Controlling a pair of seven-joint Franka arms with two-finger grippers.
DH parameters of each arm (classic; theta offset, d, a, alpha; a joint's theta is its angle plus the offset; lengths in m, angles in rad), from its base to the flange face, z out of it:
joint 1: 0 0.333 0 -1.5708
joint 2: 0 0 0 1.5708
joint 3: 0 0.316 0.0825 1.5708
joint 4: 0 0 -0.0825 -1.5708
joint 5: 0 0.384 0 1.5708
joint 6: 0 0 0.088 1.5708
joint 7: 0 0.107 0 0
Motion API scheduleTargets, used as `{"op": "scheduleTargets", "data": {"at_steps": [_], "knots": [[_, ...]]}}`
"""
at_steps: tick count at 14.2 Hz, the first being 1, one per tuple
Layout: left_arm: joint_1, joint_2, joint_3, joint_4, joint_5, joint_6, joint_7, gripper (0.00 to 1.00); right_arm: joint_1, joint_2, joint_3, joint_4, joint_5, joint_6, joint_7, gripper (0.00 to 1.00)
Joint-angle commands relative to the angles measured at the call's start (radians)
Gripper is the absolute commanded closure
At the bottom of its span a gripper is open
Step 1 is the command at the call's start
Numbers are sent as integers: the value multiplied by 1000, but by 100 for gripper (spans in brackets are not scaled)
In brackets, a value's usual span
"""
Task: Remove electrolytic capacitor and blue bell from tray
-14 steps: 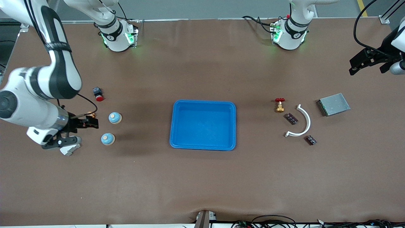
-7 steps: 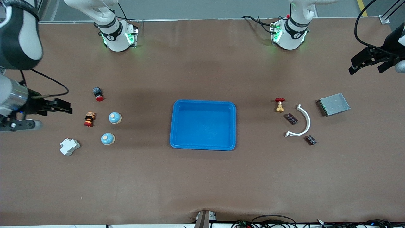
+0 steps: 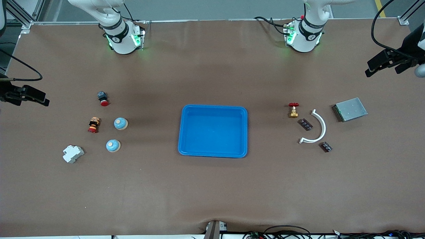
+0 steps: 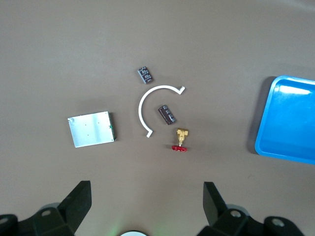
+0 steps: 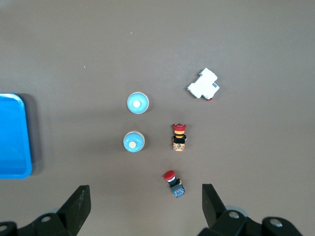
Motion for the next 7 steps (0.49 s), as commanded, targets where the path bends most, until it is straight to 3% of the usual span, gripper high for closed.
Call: {"op": "scheduleTargets", "data": {"at_steps": [1, 7], "knots": [[3, -3, -6, 25, 16, -32, -16, 0, -9, -40, 21, -9, 3, -23, 45, 0], [3, -10, -7, 27, 16, -42, -7, 0, -9, -51, 17, -10, 9, -42, 51, 0]]}}
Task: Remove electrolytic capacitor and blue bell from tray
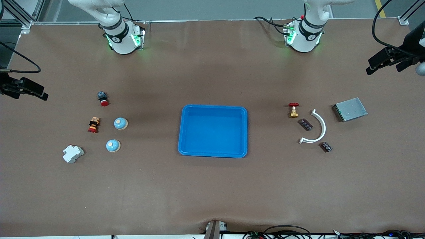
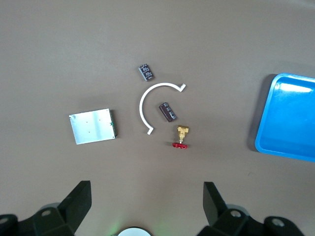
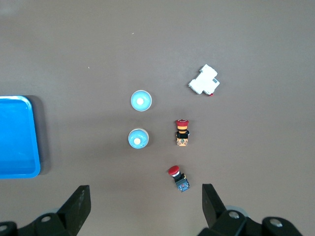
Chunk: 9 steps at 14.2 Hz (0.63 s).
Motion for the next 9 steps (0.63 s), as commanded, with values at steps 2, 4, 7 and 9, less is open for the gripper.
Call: {"op": "scheduleTargets", "data": {"at_steps": [2, 4, 7, 9], "knots": [[0, -8, -7, 15, 15, -29, -14, 0, -9, -28, 9, -9, 9, -18, 19, 0], [1, -5, -5, 18, 14, -32, -15, 0, -7, -28, 13, -9, 15, -36, 10, 0], [-4, -3, -7, 14, 14, -78, -72, 0, 2, -31, 20, -9, 26, -38, 7, 0], [-4, 3, -13, 15, 15, -80, -98, 0, 4, -34, 21, -8, 27, -32, 4, 0]]}}
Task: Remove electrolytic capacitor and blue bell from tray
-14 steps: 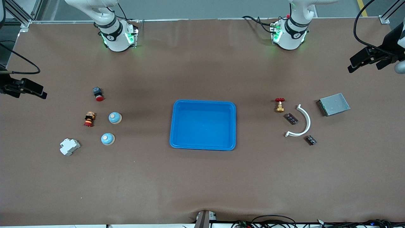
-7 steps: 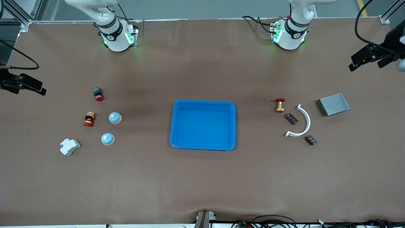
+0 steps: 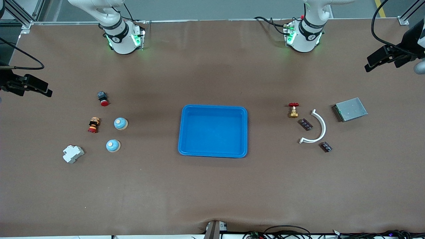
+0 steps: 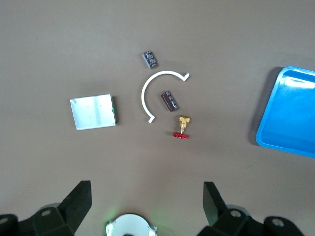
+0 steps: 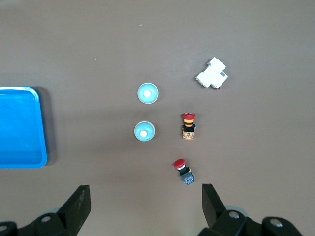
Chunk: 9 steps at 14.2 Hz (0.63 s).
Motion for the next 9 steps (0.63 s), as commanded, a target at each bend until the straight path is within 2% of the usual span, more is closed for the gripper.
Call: {"op": "scheduleTargets", "data": {"at_steps": [1, 9], "knots": [[-2, 5, -9, 11, 15, -18, -30, 0, 0, -26, 6, -8, 11, -1, 1, 0], [0, -11, -21, 3, 40, -13, -24, 0, 0, -43, 5, -13, 11, 30, -42, 0]]}}
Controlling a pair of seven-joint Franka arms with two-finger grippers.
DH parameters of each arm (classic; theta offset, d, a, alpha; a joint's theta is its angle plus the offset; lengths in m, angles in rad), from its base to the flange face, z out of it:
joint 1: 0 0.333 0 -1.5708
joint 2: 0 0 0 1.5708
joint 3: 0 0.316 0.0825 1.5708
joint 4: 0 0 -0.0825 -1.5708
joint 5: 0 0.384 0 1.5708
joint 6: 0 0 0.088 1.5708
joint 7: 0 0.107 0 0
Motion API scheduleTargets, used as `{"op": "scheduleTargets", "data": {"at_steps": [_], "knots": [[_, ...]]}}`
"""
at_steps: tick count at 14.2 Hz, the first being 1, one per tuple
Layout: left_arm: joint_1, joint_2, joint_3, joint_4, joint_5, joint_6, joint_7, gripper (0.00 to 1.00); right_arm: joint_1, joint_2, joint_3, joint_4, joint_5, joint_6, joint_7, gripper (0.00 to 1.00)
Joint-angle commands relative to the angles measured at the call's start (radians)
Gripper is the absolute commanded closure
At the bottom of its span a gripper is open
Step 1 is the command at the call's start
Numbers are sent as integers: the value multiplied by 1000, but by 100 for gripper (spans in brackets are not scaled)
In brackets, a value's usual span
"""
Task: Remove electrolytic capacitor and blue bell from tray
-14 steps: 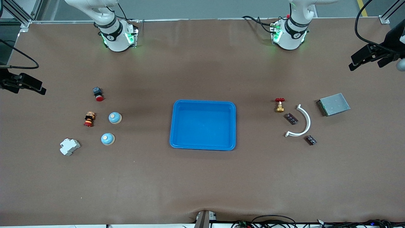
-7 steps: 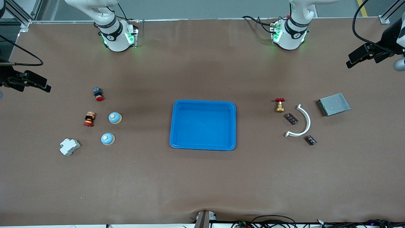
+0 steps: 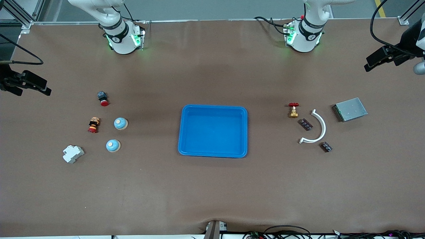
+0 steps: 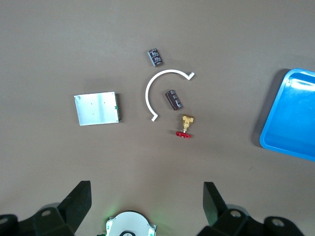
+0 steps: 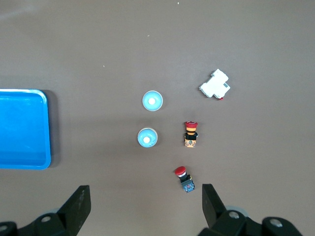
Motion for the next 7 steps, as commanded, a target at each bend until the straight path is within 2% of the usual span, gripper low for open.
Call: {"op": "scheduleTargets", "data": {"at_steps": [1, 7], "knots": [[-3, -4, -15, 7, 23, -7, -9, 0, 0, -21, -1, -13, 8, 6, -14, 0], [-5, 8, -21, 35, 23, -6, -10, 0, 2, -38, -6, -36, -9, 32, -12, 0]]}}
